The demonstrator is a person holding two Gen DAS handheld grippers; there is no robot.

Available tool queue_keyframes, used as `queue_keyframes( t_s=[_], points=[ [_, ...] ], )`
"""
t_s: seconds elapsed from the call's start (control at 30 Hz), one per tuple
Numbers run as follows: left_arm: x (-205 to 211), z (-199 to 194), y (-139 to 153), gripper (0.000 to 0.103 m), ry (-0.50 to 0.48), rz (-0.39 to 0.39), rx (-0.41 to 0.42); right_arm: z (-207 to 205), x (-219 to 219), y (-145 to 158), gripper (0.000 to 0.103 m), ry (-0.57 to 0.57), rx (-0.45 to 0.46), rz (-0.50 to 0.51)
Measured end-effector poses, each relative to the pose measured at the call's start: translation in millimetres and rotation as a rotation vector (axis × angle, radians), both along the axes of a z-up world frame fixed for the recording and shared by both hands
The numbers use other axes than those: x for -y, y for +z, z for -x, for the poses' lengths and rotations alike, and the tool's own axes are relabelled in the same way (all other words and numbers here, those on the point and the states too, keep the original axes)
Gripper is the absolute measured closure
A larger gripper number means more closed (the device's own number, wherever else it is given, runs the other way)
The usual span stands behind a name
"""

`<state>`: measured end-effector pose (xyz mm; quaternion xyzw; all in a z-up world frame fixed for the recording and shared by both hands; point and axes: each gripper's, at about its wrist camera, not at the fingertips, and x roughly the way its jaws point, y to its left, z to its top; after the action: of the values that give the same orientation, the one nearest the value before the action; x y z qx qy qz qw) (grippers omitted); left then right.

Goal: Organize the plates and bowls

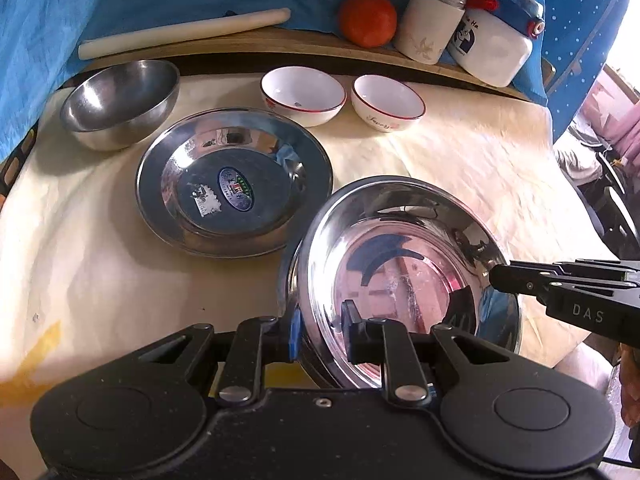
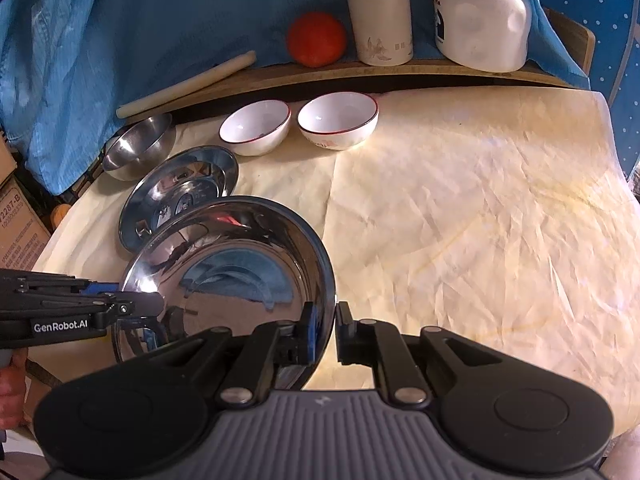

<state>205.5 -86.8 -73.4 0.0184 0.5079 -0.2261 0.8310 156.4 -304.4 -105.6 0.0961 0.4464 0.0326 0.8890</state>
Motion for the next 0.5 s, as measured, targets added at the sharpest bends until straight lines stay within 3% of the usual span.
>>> queue_keyframes(
  t_s=[0.2,0.43,0.5],
  points=[
    [2,-1,3,0.071,-0.003,-0.053,0.005,-5,-4,-1,0.088,0.032,-0.002,-0.011],
    [-4,-6,1,0.063,0.026,-0.029,-0.009,-11,-6,2,0.085,0.054,0.001,-0.009],
    [-9,-8,3,0.051,0.047,-0.021,-0.006,-12,-5,4,0.081,0.055,0.009,-0.008]
  ],
)
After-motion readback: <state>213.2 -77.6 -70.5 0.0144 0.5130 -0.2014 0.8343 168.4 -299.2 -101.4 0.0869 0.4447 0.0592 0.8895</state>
